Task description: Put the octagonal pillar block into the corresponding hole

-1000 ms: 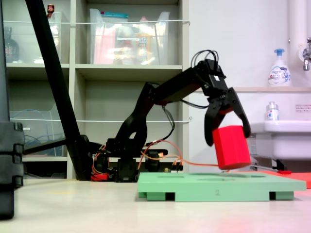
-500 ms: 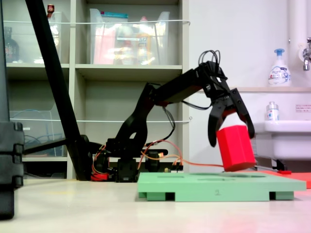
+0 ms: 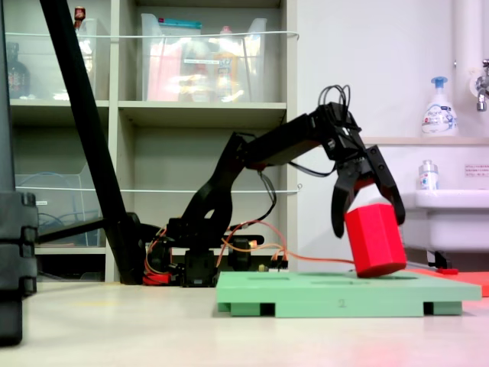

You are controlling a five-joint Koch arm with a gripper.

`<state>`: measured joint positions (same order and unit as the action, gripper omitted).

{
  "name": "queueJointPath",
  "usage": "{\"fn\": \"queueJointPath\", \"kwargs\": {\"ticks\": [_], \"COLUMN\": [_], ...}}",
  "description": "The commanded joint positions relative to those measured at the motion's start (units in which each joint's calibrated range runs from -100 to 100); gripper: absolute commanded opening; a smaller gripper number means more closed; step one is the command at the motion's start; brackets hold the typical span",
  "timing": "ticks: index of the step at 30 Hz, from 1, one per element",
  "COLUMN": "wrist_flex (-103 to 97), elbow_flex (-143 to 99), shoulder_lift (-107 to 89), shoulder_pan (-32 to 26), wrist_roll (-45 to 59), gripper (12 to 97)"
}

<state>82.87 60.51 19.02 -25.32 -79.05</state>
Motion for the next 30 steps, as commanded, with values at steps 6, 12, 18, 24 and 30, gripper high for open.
{"fn": "queueJointPath", "kwargs": {"ticks": [6, 12, 18, 24, 30], "wrist_flex": [-4.34, -5.88, -6.17, -6.17, -6.17], "elbow_flex": [5.29, 5.39, 5.39, 5.39, 5.39], "shoulder_lift": [-0.72, 1.1, 1.93, 4.17, 4.87], "shoulder_pan": [-0.73, -1.17, -1.22, -1.27, -1.61], "wrist_roll": [0.2, 0.15, 0.2, 0.15, 0.15], "gripper": [35.1, 35.1, 35.1, 35.2, 35.2]}}
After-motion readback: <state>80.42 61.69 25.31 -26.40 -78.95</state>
